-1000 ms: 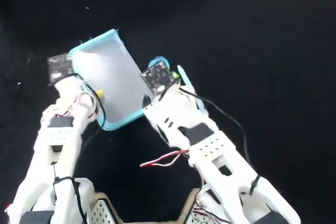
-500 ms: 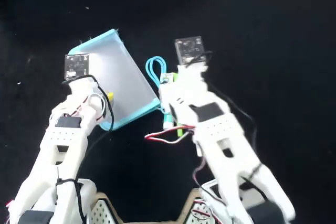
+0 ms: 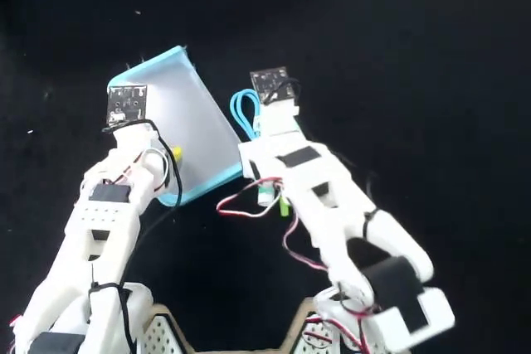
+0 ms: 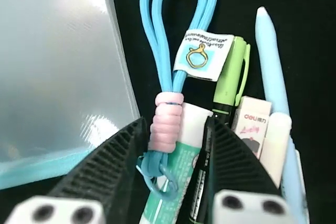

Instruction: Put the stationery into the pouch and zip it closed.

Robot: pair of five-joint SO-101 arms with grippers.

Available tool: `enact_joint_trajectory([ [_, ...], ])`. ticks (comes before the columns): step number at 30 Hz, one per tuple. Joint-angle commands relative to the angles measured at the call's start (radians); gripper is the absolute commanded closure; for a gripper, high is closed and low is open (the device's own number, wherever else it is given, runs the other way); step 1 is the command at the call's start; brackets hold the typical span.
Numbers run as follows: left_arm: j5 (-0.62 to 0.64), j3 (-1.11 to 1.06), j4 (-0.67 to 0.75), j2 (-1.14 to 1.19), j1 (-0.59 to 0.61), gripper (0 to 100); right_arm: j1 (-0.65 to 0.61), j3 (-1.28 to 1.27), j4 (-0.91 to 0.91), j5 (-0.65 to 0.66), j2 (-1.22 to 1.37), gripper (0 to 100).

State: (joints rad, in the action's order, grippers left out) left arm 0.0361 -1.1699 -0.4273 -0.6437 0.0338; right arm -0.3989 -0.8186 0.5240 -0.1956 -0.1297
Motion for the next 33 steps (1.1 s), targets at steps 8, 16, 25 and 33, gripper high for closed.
enact_joint_trajectory([
  [8, -0.008, 0.030, 0.011, -0.014, -0.007, 80, -0.061, 0.202, 0.123, 0.138, 0.136, 82.2],
  [16, -0.008, 0.028, 0.011, -0.014, 0.001, 80, -0.112, 0.245, 0.115, 0.269, 0.168, 81.9],
  [25, -0.003, 0.030, 0.011, -0.014, 0.001, 80, -0.089, 0.335, 0.114, 0.262, 0.168, 81.7],
  [33, -0.002, 0.030, 0.012, -0.014, 0.001, 80, -0.048, 0.367, 0.035, 0.104, 0.249, 73.7],
])
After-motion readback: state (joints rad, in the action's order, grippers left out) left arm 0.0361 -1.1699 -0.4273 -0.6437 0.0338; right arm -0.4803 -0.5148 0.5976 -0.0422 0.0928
